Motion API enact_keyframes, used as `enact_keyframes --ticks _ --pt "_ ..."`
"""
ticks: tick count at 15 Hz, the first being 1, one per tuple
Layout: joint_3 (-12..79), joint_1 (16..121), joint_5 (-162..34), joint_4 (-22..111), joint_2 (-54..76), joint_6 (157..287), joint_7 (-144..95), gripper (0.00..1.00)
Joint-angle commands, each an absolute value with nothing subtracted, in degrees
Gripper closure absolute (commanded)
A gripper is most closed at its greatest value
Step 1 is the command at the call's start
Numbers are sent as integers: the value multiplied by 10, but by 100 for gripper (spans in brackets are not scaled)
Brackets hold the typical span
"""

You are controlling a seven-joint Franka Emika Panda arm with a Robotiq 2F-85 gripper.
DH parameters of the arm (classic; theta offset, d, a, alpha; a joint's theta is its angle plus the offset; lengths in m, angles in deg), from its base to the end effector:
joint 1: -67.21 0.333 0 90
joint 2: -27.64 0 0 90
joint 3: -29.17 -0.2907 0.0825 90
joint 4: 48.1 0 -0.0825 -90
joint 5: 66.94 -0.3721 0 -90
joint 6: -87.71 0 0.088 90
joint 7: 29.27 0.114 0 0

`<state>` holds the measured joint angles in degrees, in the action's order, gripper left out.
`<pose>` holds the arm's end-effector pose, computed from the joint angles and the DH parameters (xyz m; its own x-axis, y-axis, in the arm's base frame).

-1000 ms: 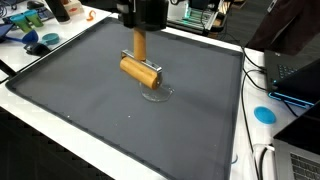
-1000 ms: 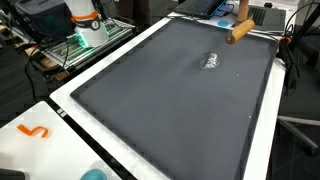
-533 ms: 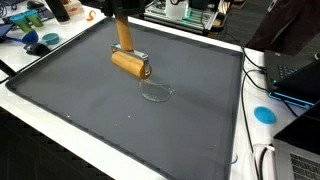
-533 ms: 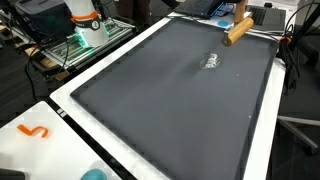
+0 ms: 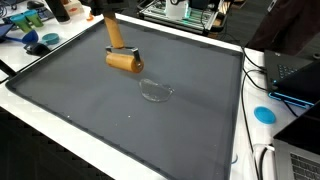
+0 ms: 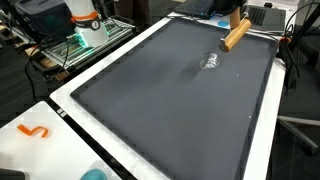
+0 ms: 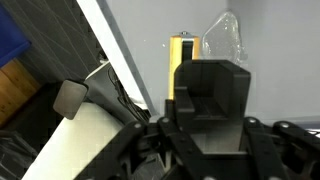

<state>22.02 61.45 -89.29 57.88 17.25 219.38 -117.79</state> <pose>0.6190 0.0218 0.4288 0.1724 0.9141 0.3670 0.9434 -0.2604 0.2053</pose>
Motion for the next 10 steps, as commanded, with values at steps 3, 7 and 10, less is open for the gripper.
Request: enact_keyframes --ticks 3,7,10 --pt "240 596 -1012 647 210 2209 -1301 77" --pt "259 592 -1077 674 216 2204 -1369 77" --pt "273 593 -1115 692 219 2202 -1413 77"
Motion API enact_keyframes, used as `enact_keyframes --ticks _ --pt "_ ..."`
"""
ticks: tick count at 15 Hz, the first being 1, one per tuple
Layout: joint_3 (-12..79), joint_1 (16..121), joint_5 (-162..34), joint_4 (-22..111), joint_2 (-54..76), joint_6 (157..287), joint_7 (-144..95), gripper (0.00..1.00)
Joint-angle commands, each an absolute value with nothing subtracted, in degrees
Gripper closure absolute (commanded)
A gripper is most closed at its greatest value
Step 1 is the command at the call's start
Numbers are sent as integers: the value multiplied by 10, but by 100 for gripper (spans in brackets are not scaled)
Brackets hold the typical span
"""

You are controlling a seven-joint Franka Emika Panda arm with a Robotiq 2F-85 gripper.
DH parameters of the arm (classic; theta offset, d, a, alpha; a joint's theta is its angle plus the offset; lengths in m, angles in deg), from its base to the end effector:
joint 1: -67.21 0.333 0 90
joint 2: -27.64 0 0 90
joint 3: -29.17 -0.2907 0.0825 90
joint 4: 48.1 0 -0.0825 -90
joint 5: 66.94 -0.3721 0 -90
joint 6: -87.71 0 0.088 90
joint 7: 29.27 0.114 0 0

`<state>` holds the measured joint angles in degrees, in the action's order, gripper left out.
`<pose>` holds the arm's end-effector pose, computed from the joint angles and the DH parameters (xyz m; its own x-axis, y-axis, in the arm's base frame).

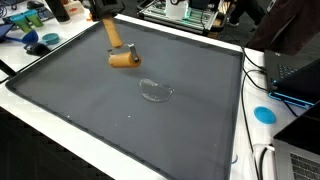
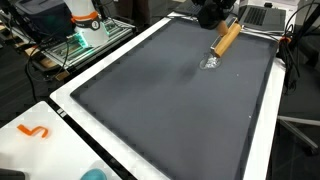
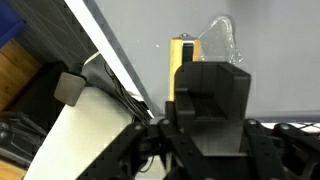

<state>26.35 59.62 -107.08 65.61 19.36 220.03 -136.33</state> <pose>0.5922 -0.0339 0.3905 0.1337 0.8463 0.5156 0.9409 -0.2718 0.2021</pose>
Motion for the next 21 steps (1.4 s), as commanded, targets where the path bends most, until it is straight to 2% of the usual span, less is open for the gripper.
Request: enact_keyframes --ticks 1,21 --pt "277 593 -1127 698 221 2203 -1427 77" --pt "314 598 -1213 768 228 2206 -1563 77"
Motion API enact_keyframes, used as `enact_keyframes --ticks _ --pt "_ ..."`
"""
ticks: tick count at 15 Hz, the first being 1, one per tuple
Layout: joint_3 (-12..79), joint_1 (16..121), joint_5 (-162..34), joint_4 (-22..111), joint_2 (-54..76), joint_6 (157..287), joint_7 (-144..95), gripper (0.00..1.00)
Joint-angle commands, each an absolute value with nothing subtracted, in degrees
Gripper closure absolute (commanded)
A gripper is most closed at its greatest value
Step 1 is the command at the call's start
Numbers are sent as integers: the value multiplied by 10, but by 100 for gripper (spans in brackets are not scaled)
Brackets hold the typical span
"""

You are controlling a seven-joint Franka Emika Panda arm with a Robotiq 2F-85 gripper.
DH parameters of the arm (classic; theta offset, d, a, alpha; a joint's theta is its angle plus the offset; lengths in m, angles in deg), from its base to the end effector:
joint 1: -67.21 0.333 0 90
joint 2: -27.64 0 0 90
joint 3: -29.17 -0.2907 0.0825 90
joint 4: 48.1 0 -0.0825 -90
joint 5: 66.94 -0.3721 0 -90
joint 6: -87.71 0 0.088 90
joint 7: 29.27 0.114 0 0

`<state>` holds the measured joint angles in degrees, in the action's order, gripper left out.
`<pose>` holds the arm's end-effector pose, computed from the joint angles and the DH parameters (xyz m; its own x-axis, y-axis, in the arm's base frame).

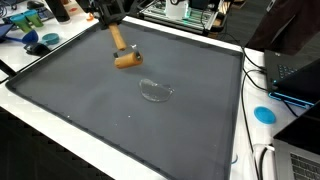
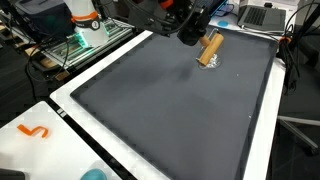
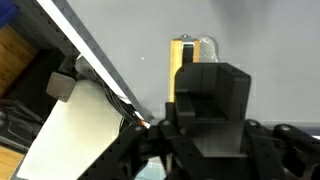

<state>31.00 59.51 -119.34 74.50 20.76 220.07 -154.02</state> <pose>0.5518 -0.0725 0.3368 0.0742 0.8067 0.5863 0.9423 -0.2492 0.2237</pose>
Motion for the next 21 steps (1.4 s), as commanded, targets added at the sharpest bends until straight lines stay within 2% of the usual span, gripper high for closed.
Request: enact_keyframes --ticks 1,21 --pt "314 599 -1212 770 229 2208 -1563 77" --pt "301 640 -1151 788 252 2261 -1522 77"
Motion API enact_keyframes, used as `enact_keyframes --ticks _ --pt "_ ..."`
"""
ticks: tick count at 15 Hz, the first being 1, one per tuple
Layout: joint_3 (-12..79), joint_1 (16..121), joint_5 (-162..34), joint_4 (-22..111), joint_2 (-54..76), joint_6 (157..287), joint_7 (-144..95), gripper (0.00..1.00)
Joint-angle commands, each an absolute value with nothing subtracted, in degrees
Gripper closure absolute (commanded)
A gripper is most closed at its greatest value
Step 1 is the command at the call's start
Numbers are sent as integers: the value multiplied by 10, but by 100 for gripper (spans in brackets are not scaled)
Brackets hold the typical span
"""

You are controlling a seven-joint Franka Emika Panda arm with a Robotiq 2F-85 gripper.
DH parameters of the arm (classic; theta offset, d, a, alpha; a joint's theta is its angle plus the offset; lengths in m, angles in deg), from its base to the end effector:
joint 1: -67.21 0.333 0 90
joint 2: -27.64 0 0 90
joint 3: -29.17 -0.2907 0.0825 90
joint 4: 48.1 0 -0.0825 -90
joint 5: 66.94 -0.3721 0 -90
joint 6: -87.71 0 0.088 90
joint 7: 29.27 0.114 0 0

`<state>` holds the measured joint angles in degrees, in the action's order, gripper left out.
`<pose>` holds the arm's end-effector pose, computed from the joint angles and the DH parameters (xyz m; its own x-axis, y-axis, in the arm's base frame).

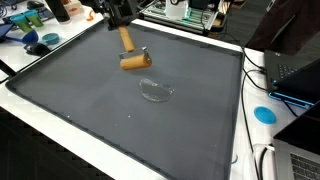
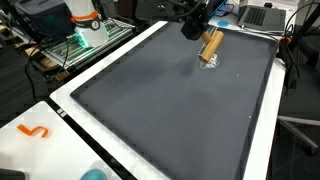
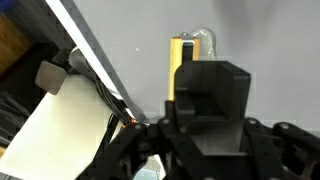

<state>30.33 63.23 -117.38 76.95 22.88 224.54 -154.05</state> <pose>0.5482 -0.0386 0.3424 0.0119 0.8471 0.5313 0.9449 -0.1834 0.2713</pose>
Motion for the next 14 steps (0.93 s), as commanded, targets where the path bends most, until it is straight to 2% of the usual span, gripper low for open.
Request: enact_keyframes --ticks 1,14 --pt "300 643 -1142 787 252 2264 -1516 77" --pt "280 667 -1005 767 250 2266 -1408 77"
